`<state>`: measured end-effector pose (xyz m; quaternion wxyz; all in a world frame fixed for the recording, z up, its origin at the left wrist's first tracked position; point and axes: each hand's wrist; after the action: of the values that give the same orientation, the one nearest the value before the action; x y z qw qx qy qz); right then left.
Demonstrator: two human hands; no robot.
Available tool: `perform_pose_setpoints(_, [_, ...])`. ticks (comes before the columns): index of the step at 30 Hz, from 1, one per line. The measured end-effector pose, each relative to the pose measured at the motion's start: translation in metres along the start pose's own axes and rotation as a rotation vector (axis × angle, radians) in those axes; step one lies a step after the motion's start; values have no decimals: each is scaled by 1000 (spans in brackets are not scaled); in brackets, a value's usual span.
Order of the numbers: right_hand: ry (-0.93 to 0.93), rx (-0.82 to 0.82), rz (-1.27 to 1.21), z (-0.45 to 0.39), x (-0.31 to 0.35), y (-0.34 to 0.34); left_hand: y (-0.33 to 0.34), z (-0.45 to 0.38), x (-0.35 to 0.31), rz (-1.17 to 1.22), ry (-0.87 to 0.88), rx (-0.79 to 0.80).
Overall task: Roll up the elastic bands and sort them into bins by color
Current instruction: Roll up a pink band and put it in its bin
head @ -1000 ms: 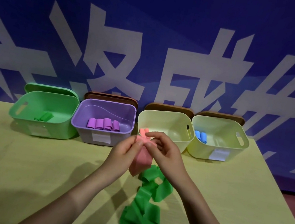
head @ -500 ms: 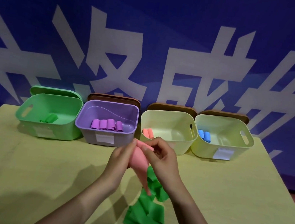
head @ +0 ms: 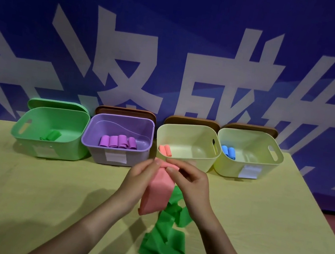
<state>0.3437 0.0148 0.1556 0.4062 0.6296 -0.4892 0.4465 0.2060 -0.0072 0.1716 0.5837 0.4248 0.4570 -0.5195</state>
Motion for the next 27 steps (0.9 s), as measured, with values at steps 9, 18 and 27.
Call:
perform_pose_setpoints(9, [69, 67, 15, -12, 2, -4, -3, -5, 0, -255, 176, -21])
perform_pose_setpoints(18, [27, 31, 9, -14, 3, 3, 3, -5, 0, 77, -26, -49])
perform_pose_setpoints(27, [-134, 29, 309, -14, -3, 16, 5, -3, 9, 95, -40, -218])
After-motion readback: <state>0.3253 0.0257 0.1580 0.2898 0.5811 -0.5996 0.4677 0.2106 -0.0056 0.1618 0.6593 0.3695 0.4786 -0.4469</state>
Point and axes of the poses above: each hand's wrist, its own z-axis away from the middle knuckle, its own y-axis out of the palm, x = y × z, and after that the axes turned 6 degrees about -y, right-handed
